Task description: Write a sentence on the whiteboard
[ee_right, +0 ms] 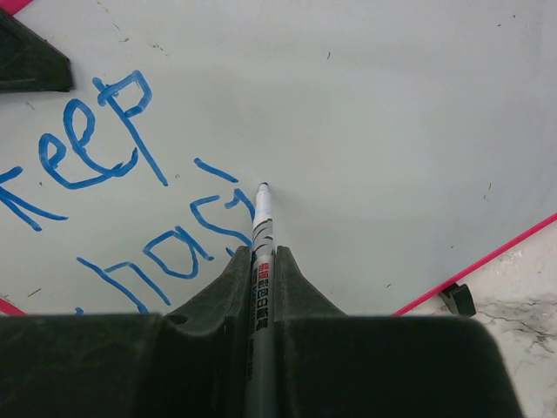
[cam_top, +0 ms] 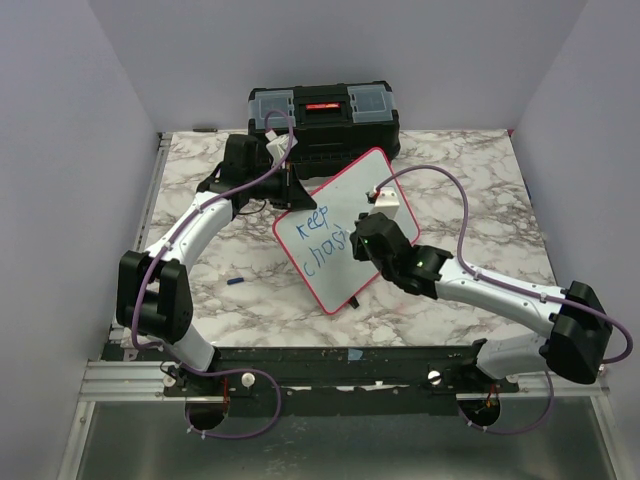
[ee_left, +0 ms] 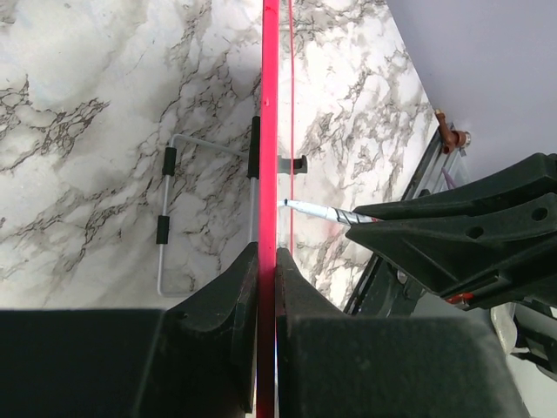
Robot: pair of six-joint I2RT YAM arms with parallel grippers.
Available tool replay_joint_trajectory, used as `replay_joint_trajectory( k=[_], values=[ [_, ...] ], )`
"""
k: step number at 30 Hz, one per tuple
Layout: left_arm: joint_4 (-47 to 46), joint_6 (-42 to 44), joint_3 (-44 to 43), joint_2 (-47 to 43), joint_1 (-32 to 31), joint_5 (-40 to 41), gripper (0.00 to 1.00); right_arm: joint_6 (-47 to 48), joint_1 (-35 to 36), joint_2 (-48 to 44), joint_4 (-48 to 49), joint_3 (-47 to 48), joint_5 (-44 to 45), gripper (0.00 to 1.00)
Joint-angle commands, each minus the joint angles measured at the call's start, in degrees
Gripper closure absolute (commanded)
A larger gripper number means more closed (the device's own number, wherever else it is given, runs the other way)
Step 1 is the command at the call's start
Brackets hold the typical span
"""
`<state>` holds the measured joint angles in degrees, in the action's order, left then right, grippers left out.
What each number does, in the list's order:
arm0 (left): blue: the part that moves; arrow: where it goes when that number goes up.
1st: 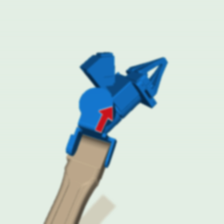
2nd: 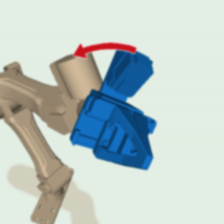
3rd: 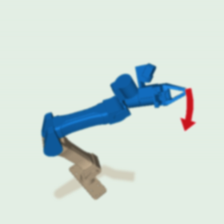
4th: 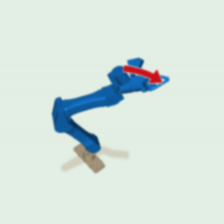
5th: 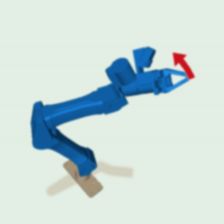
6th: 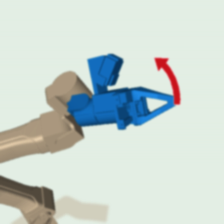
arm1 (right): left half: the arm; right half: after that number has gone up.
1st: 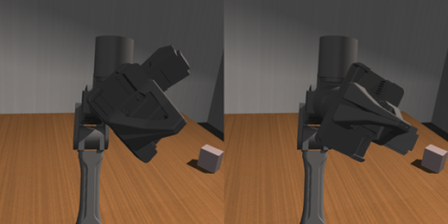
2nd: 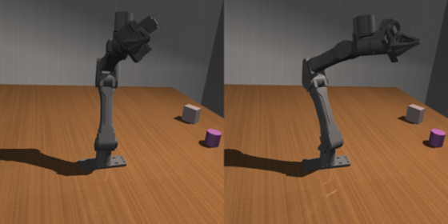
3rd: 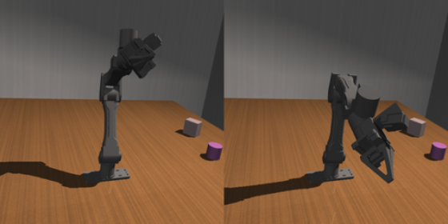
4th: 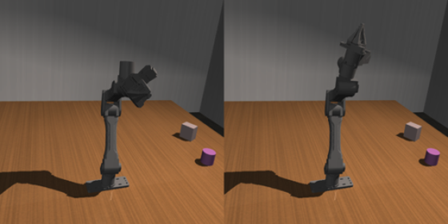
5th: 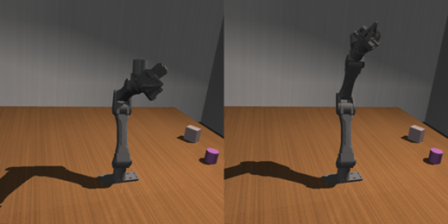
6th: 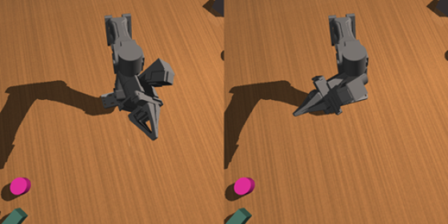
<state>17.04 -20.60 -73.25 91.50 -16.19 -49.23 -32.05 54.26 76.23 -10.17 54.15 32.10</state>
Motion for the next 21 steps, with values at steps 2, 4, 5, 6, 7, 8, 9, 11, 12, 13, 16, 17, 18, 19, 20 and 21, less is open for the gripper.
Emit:
replay_joint_trajectory(
  k=[2,4,5,6,7,8,9,11,12,13,16,17,18,19,20,21],
  values=[
    [0.2,1.0,-1.4,-2.8,-0.5,-1.9,1.0,-0.4,-0.4,1.4,2.1,-0.9,-0.2,0.99],
    [0.2,1.0,-1.5,-2.7,-0.5,-1.8,1.0,-0.6,-0.5,1.2,2.1,-1.4,-0.5,0.99],
    [0.2,1.0,-1.5,-2.7,-0.5,-1.8,1.0,-0.7,-0.4,1.1,2.0,-1.6,-0.7,0.99],
    [0.2,1.0,-1.5,-2.7,-0.5,-1.8,1.0,-0.8,-0.4,0.9,2.0,-1.9,-1.0,0.99],
    [0.2,1.0,-1.5,-2.7,-0.5,-1.8,1.0,-0.9,-0.5,0.7,2.0,-2.1,-1.6,0.99],
    [0.3,1.1,-1.5,-2.6,-0.5,-1.7,1.0,-1.1,-0.5,0.6,1.9,-2.4,-1.9,0.99],
    [0.3,1.1,-1.6,-2.6,-0.5,-1.7,1.0,-1.3,-0.4,0.5,1.7,-2.7,-2.2,0.99],
    [0.4,1.2,-1.7,-2.4,-0.5,-1.7,1.0,-1.7,-0.5,0.3,1.3,-3.2,-2.6,0.99],
    [0.4,1.2,-1.8,-2.4,-0.5,-1.7,1.0,-1.9,-0.5,0.2,1.1,-3.3,-2.7,0.99],
    [0.4,1.2,-1.9,-2.3,-0.5,-1.7,1.0,-2.0,-0.5,0.2,1.0,-3.3,-2.8,0.99],
    [0.5,1.2,-2.0,-2.3,-0.5,-1.7,1.0,-2.1,-0.4,-0.1,0.5,-3.1,-3.1,1.0],
    [0.5,1.2,-2.1,-2.1,-0.5,-1.7,1.0,-2.1,-0.5,-0.1,0.3,-2.9,-3.2,0.99],
    [0.5,1.2,-2.1,-2.1,-0.5,-1.7,1.0,-2.1,-0.5,-0.1,0.2,-2.6,-3.4,0.99],
    [0.6,1.3,-2.1,-2.1,-0.5,-1.7,1.0,-2.1,-0.5,-0.1,0.2,-2.4,-3.6,0.99],
    [0.6,1.3,-2.1,-2.0,-0.5,-1.7,1.0,-2.0,-0.5,0.0,0.1,-2.1,-3.8,0.99],
    [0.7,1.3,-2.1,-2.1,-0.5,-1.7,1.0,-1.9,-0.4,0.2,0.0,-1.8,-3.8,0.99]
  ],
)
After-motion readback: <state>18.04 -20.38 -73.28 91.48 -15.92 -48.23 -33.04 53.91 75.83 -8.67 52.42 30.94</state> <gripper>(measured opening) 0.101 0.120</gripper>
